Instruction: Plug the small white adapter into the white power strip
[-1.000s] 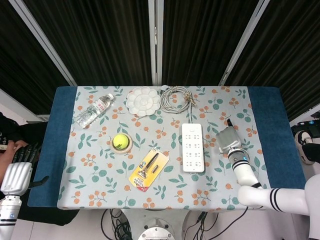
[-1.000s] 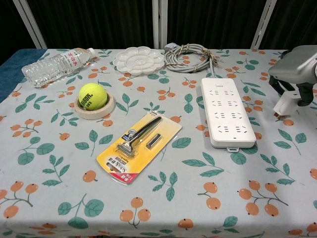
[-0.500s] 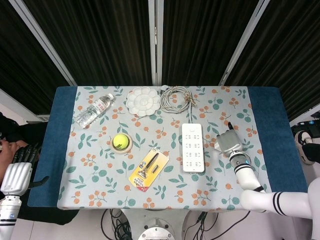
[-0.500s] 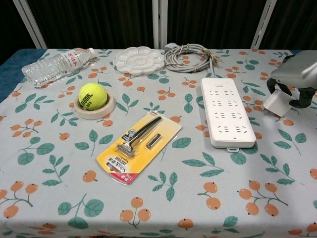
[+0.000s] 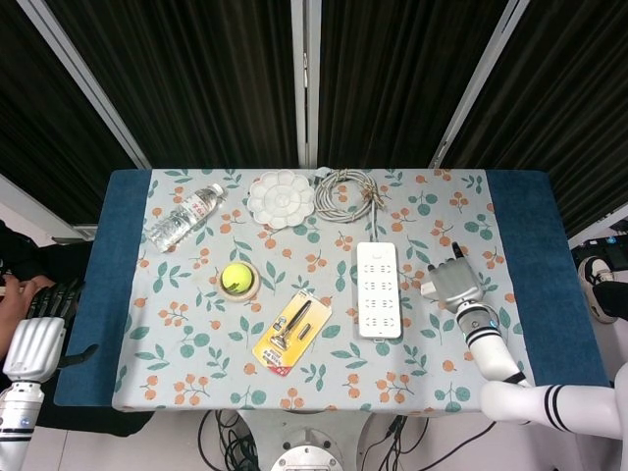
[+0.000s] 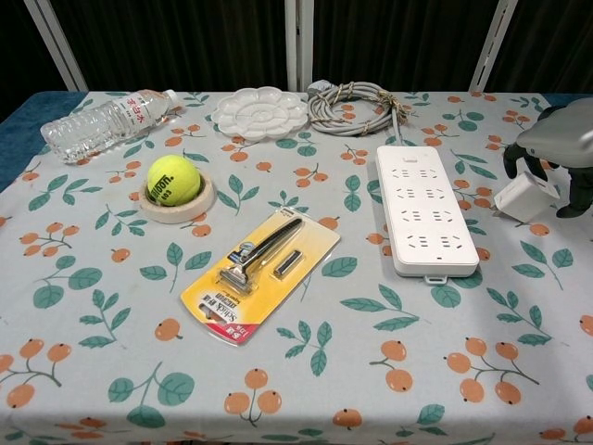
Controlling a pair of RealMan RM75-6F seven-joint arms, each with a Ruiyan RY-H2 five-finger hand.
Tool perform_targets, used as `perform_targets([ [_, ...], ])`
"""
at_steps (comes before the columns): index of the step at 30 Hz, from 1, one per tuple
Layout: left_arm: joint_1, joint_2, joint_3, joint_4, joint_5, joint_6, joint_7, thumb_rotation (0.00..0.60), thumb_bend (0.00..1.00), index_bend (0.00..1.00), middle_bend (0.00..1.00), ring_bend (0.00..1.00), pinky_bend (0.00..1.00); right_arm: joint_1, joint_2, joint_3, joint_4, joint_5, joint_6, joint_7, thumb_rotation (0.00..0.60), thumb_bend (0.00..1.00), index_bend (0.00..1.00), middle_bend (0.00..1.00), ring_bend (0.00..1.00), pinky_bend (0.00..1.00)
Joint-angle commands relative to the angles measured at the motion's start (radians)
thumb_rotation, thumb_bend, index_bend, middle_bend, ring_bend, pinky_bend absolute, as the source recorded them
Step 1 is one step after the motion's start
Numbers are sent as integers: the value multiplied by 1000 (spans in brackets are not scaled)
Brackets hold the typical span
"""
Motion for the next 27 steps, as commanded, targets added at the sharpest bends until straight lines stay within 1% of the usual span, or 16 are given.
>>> perform_targets([
  [1, 0, 0, 0, 0, -1, 0, -1, 600, 127, 11, 0, 0, 0, -39, 31, 21, -38, -55, 24, 93, 600, 67, 253, 377, 333, 0],
  [2, 1, -1, 0, 0, -1, -1, -2, 600, 127, 11, 0, 0, 0, -59, 43, 30, -50, -81, 33, 142, 600, 56, 252, 374, 331, 0],
  [3, 1, -2, 0, -1, -2, -1, -2, 600, 127, 11, 0, 0, 0, -88, 61, 43, -65, -118, 41, 218, 600, 48, 251, 366, 320, 0],
  [4, 0, -2, 0, -1, -2, -1, -2, 600, 127, 11, 0, 0, 0, -111, 74, 54, -73, -148, 46, 284, 600, 44, 250, 353, 295, 0],
  [6, 0, -4, 0, -1, 0, -1, -2, 600, 127, 11, 0, 0, 0, -162, 95, 74, -75, -216, 57, 425, 600, 43, 249, 322, 211, 0],
  [8, -1, -4, 1, -4, 3, 0, 0, 600, 127, 11, 0, 0, 0, -217, 105, 85, -44, -304, 69, 581, 600, 44, 248, 297, 154, 0],
  [9, -1, -3, 1, -5, 4, 1, 1, 600, 127, 11, 0, 0, 0, -240, 104, 88, -24, -339, 72, 646, 600, 44, 248, 281, 137, 0],
  [12, -1, -1, 1, -12, 8, 7, 6, 600, 127, 11, 0, 0, 0, -306, 85, 101, 51, -443, 73, 880, 600, 45, 248, 268, 131, 0],
  [13, 0, 0, 1, -15, 8, 9, 10, 600, 127, 11, 0, 0, 0, -328, 71, 110, 84, -480, 70, 988, 600, 45, 249, 267, 130, 0],
  [14, 0, 0, 1, -18, 8, 9, 12, 600, 127, 11, 0, 0, 0, -344, 59, 117, 112, -508, 68, 1068, 600, 44, 253, 268, 130, 0],
  [15, 0, 1, 1, -22, 8, 9, 16, 600, 127, 11, 0, 0, 0, -362, 37, 125, 154, -547, 71, 1172, 600, 44, 267, 273, 130, 0],
  [16, -1, 1, 1, -25, 8, 8, 18, 600, 127, 11, 0, 0, 0, -374, 19, 130, 188, -573, 74, 1241, 600, 45, 290, 283, 130, 0],
  [19, -1, 4, 2, -35, 14, 12, 27, 600, 128, 11, 0, 0, 0, -395, -29, 135, 287, -634, 59, 1411, 600, 43, 350, 314, 131, 0],
  [22, 2, 9, 3, -43, 16, 18, 32, 600, 127, 11, 0, 0, 0, -393, -60, 135, 361, -666, 22, 1477, 600, 42, 391, 335, 131, 0],
  [25, 5, 10, 5, -49, 16, 22, 36, 600, 128, 11, 0, 0, 0, -383, -79, 140, 397, -683, -16, 1501, 600, 44, 404, 350, 130, 0],
  [27, 8, 10, 6, -52, 15, 24, 37, 600, 127, 11, 0, 0, 0, -379, -90, 146, 417, -689, -28, 1494, 600, 45, 406, 356, 130, 0],
])
